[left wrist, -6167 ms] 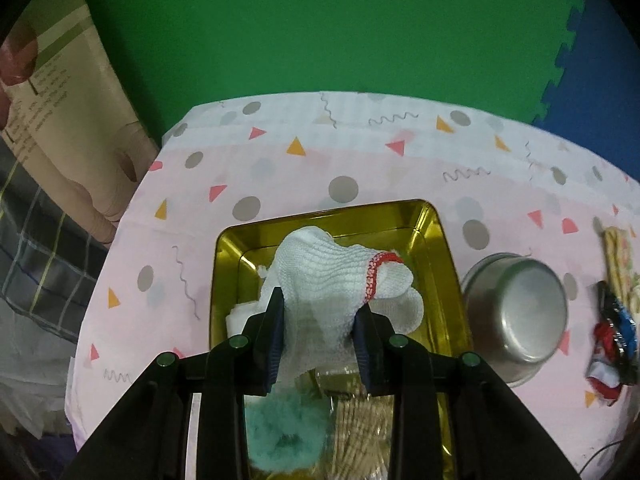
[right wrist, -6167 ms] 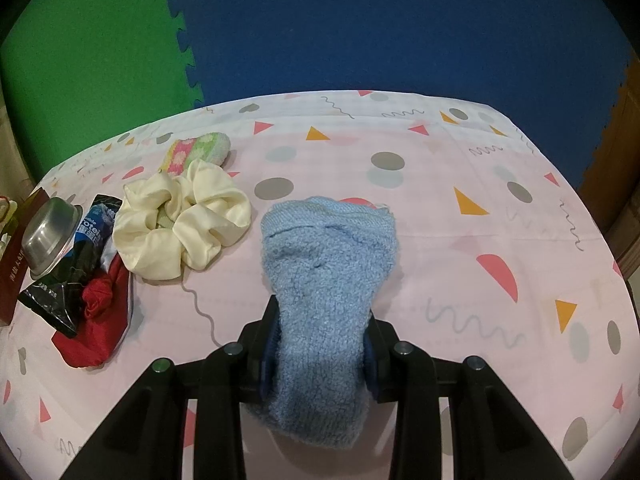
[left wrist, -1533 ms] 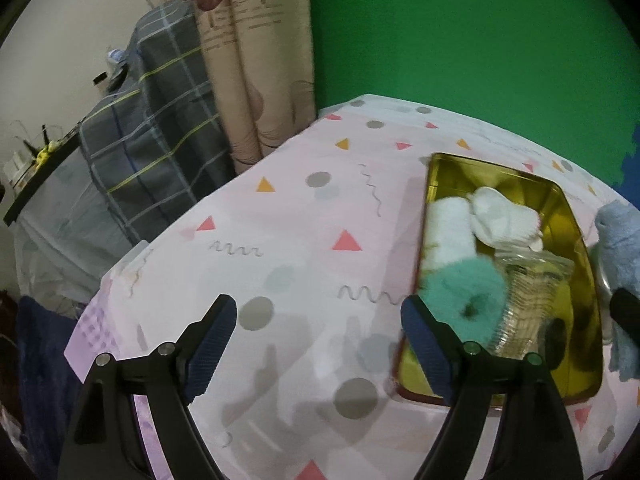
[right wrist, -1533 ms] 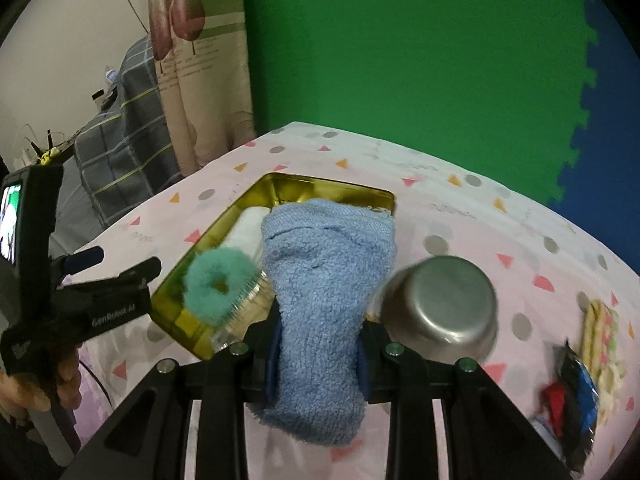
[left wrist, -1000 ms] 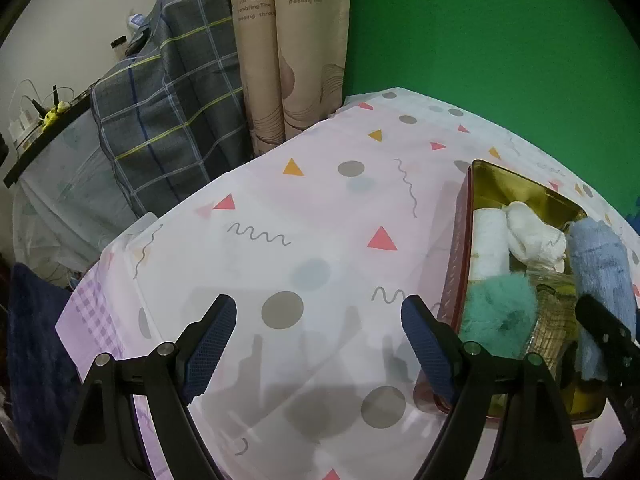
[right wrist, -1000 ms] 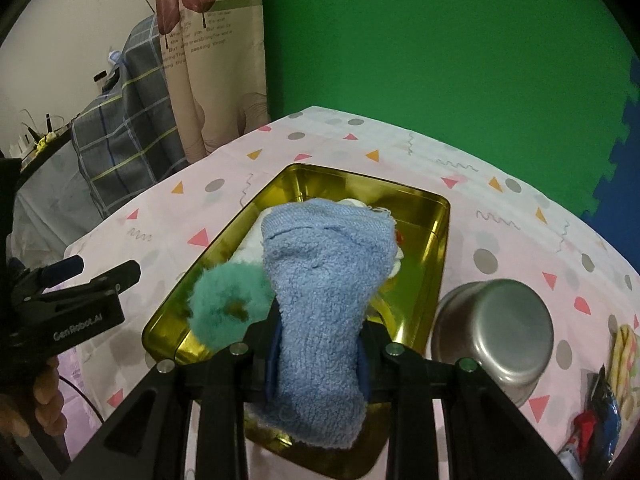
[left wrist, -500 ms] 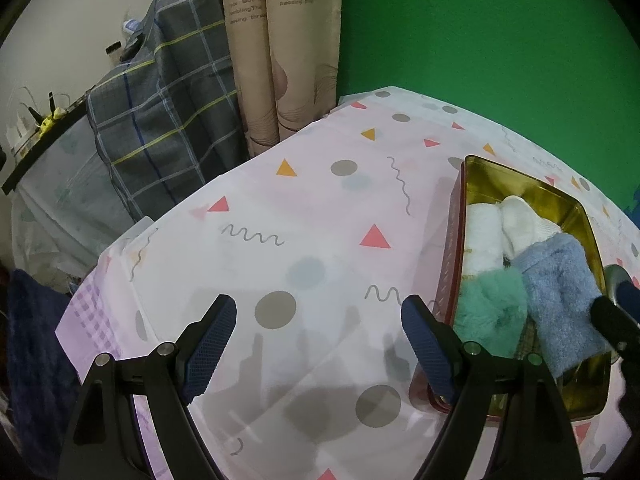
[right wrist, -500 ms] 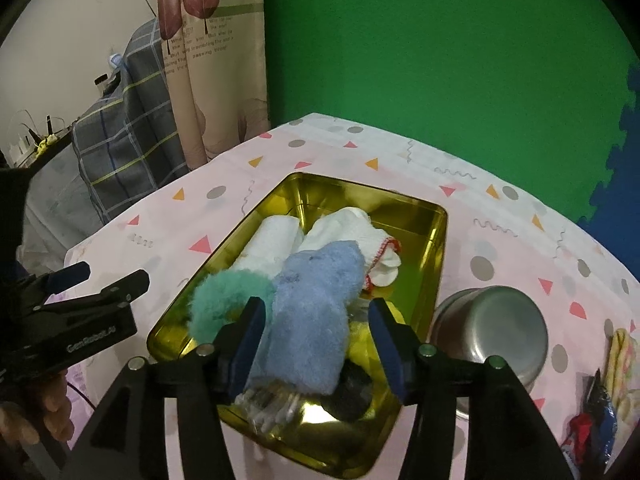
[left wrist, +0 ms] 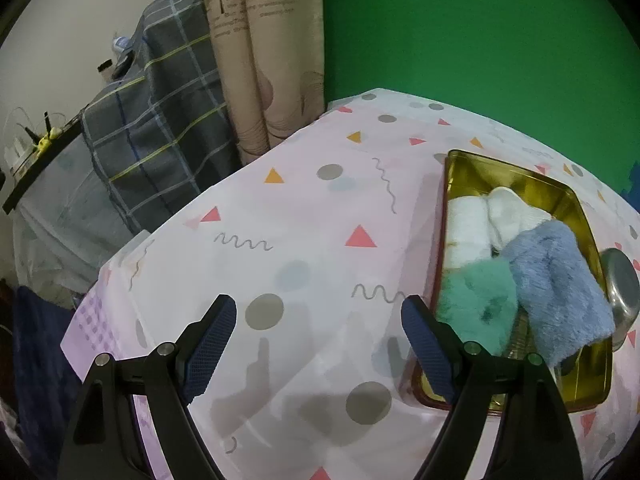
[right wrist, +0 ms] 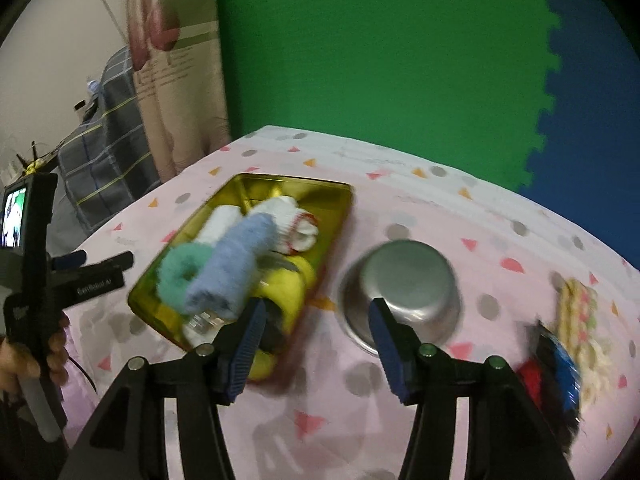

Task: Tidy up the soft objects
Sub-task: 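Carry the blue fuzzy sock into the gold tray and open the right gripper, then grasp the cream satin scrunchie with the right gripper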

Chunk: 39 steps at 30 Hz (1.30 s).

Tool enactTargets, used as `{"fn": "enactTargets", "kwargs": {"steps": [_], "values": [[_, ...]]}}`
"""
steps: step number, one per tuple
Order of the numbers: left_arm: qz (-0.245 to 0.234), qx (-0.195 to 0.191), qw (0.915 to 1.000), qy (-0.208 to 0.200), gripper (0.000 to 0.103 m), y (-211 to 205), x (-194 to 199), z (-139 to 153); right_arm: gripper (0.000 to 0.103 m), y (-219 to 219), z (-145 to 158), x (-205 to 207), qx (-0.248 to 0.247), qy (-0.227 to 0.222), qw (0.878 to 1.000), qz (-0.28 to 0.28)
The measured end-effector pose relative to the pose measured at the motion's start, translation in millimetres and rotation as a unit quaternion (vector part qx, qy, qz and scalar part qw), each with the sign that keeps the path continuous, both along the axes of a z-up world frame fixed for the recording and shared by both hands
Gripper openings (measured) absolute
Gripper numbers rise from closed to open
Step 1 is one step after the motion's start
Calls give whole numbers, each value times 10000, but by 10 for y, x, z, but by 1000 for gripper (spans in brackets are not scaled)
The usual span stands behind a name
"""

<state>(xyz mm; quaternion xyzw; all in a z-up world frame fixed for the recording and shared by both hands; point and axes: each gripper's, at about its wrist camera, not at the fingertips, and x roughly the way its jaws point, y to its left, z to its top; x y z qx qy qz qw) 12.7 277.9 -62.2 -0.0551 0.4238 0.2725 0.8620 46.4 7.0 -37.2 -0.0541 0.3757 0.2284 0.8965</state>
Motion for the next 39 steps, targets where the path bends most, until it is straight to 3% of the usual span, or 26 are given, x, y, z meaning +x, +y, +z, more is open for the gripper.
{"fn": "enactTargets", "kwargs": {"steps": [10, 15, 21, 39], "values": [[-213, 195, 9996, -12, 82, -138, 19, 15, 55, -978, 0, -120, -158, -100, 9956, -913], [-302, 274, 9992, 7, 82, -193, 28, 13, 55, -1579, -35, -195, -218, -84, 9875, -1560], [-385, 316, 9988, -4, 82, -246, 35, 17, 55, -2110, -246, -290, -621, 85, 9761, -2079], [-596, 511, 9967, -202, 83, -417, 13, 78, 55, -2515, -510, -1, -328, 379, 9674, -2481]]}}
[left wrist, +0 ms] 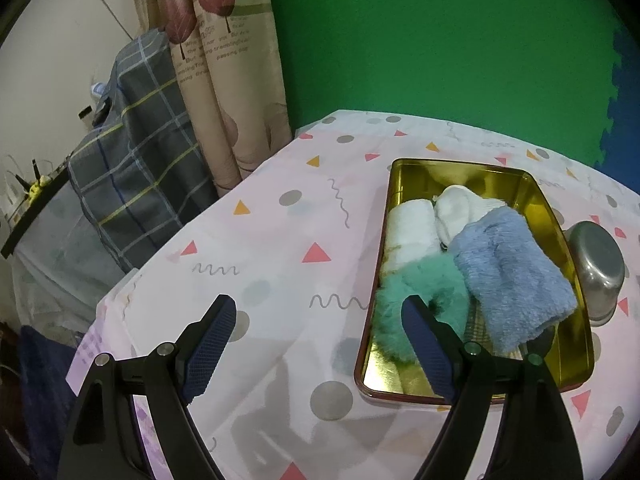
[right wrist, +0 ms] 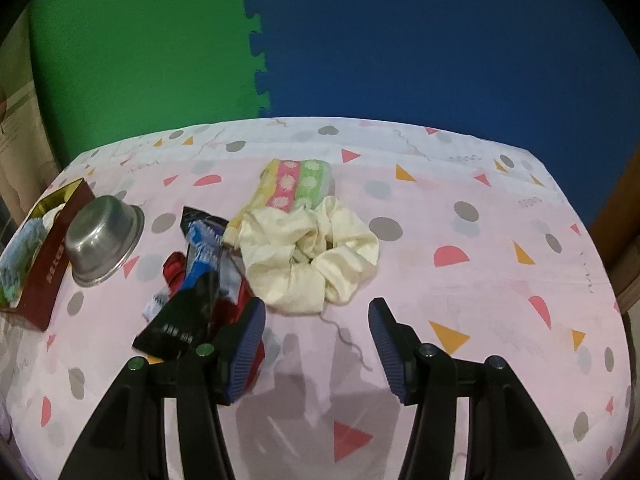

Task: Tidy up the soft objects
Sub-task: 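Grasp the cream satin scrunchie with the right gripper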

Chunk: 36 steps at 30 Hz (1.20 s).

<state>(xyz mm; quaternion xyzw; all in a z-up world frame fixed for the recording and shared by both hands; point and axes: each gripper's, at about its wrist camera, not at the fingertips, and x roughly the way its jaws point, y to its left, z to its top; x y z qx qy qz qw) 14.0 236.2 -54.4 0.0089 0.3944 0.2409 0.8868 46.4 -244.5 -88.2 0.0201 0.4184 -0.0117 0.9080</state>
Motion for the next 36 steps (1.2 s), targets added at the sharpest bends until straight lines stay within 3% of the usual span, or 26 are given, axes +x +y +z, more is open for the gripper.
{"fn": "enactTargets", "kwargs": {"steps": [17, 20, 26, 31, 33, 36], "values": [[-407, 5, 9991, -67, 83, -271, -7, 159, 56, -77, -250, 531, 103, 137, 9998, -40], [-591, 17, 9982, -39, 84, -399, 11, 203, 59, -96, -317, 613, 105, 119, 9999, 12], [-1110, -309, 9933, 97, 84, -780, 112, 234, 59, -69, -392, 684, 137, 89, 9997, 187], [-1541, -223, 9876, 192, 84, -1185, 224, 248, 59, -45, -405, 708, 97, 94, 9994, 316], [-1734, -251, 9843, 230, 84, -1360, 274, 252, 54, -45, -405, 710, 124, 80, 9993, 345], [-1997, -337, 9788, 303, 84, -1590, 344, 253, 36, -38, -398, 699, 190, 59, 9989, 432]]}}
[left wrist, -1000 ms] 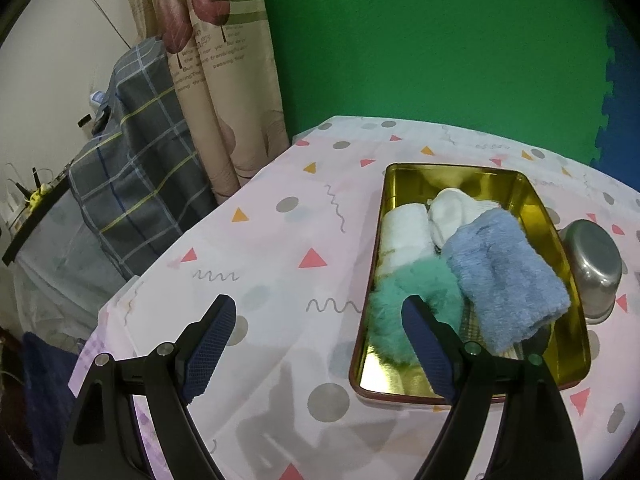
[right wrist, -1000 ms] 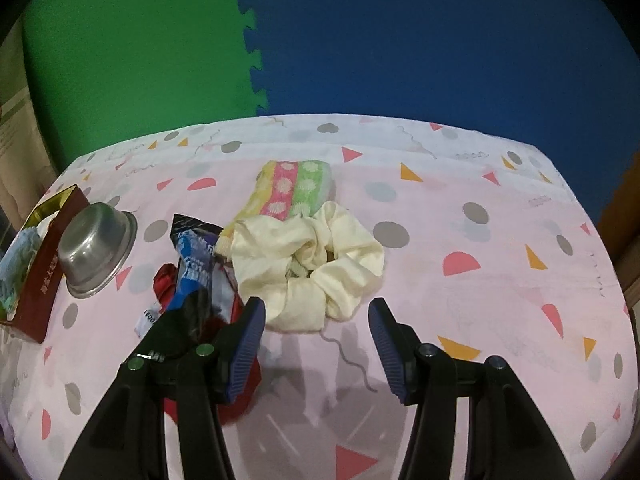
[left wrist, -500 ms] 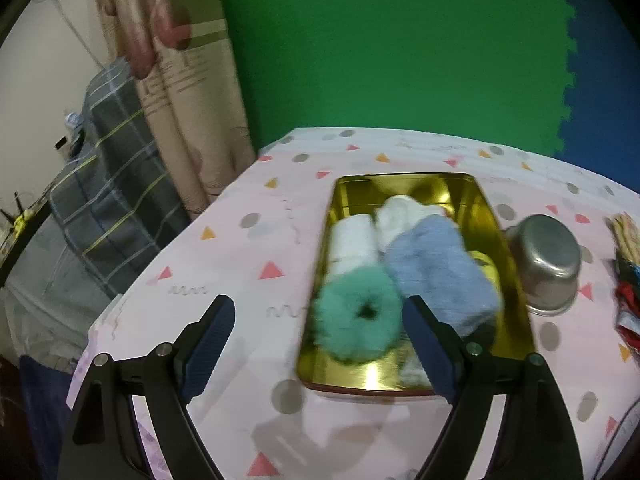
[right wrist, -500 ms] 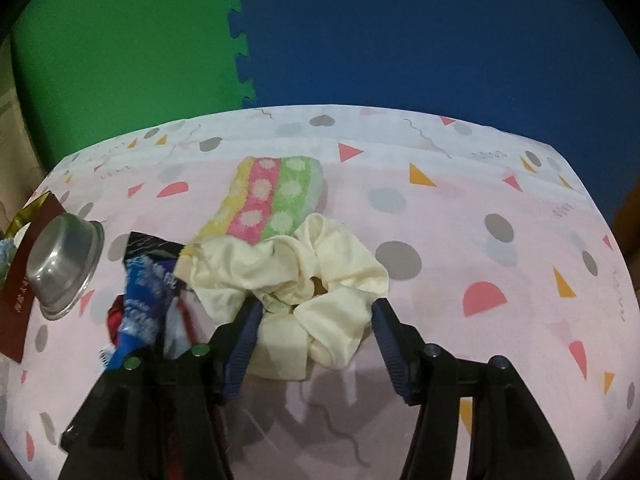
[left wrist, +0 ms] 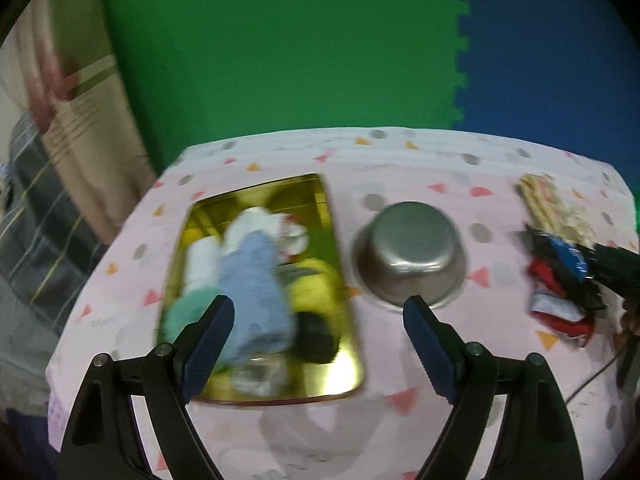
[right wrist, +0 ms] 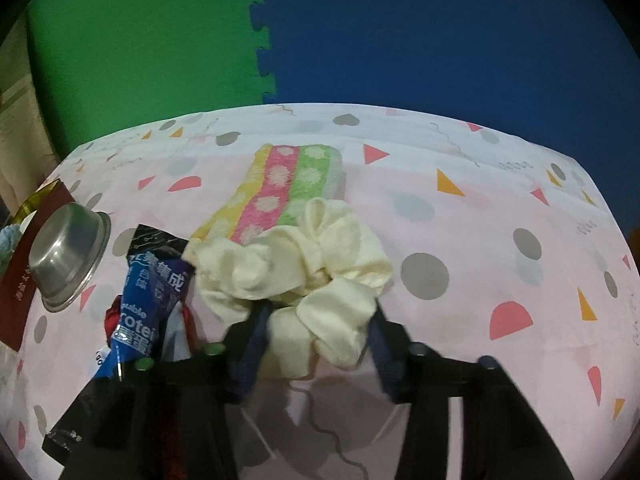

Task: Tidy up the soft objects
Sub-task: 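Grasp the cream satin scrunchie with the right gripper, then grasp the blue-black snack packet with the left gripper while right holds scrunchie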

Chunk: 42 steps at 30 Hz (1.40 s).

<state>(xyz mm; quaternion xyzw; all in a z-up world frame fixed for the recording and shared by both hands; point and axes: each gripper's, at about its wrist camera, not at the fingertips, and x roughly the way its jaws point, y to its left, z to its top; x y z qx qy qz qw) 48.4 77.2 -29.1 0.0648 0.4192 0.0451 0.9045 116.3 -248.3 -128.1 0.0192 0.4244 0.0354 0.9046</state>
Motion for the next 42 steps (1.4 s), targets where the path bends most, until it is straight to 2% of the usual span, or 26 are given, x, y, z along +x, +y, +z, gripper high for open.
{"fn": "enactTargets", "kwargs": {"steps": [4, 7, 13, 22, 24, 26, 30, 35, 42], "values": [[-298, -137, 9994, 118, 84, -258, 66, -10, 17, -20, 5, -38, 110, -23, 9999, -2], [-510, -206, 9983, 197, 84, -453, 108, -10, 14, -58, 6, -100, 120, -16, 9999, -45], [-872, -473, 9943, 386, 84, -799, 212, 21, 13, -251, 14, -337, -93, -14, 9997, -225], [-1224, -657, 9874, 757, 84, -1312, 369, 32, 13, -839, -14, -857, -161, 6, 9960, -875], [-1286, -706, 9852, 881, 84, -1427, 410, 18, 13, -966, -21, -928, -31, -13, 9947, -1026], [-1291, -767, 9833, 1029, 84, -1547, 467, 2, 13, -1022, -29, -939, 139, -26, 9943, -1059], [-1282, -872, 9790, 1322, 84, -1778, 604, -36, 13, -1004, -23, -933, 74, -27, 9944, -1051], [-1163, -1013, 9734, 1694, 84, -2026, 782, -161, 13, -1040, -23, -943, 250, -40, 9942, -1049], [-989, -876, 9723, 1930, 81, -2171, 931, -366, 13, -1070, -36, -944, 373, -53, 9938, -1042]]}}
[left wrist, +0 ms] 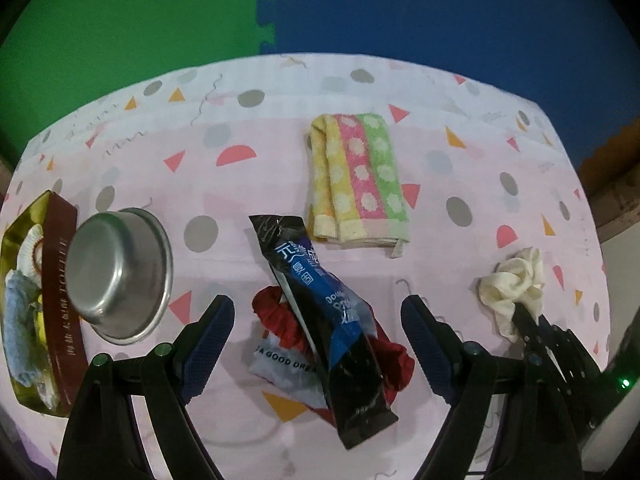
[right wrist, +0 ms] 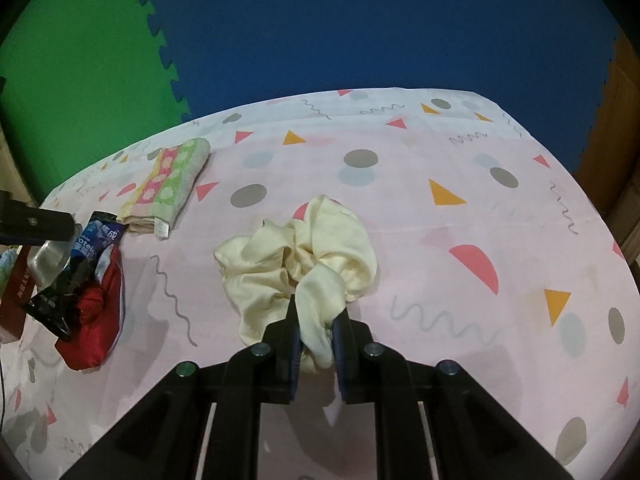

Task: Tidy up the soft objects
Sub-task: 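Grasp the blue-black snack packet with the left gripper while right holds scrunchie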

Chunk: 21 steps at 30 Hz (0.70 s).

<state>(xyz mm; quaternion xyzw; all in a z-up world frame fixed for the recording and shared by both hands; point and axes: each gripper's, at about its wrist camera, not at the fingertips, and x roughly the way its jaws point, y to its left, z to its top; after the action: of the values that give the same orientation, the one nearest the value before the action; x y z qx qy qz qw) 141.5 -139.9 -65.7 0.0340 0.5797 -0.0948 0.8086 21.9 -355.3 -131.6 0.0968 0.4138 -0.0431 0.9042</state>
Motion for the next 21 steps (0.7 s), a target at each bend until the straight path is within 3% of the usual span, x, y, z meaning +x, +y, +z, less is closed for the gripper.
{"fn": "enactTargets", "kwargs": {"steps": [3, 8, 13, 16, 21], "values": [[78, 60, 9999, 94, 73, -3, 35, -80, 14, -20, -5, -7, 56, -11, 10000, 5], [85, -47, 9996, 251, 42, 1, 65, -177, 14, -32, -7, -7, 126, -22, 9999, 7], [-17, -338, 9987, 383, 21, 3, 63, -196, 14, -32, -7, -7, 124, -22, 9999, 6], [-58, -321, 9987, 381, 15, 16, 63, -168, 14, -33, -6, -11, 126, -24, 9999, 8], [-117, -447, 9982, 381, 15, 64, 51, -104, 14, -35, -6, -10, 128, -23, 9999, 7]]}}
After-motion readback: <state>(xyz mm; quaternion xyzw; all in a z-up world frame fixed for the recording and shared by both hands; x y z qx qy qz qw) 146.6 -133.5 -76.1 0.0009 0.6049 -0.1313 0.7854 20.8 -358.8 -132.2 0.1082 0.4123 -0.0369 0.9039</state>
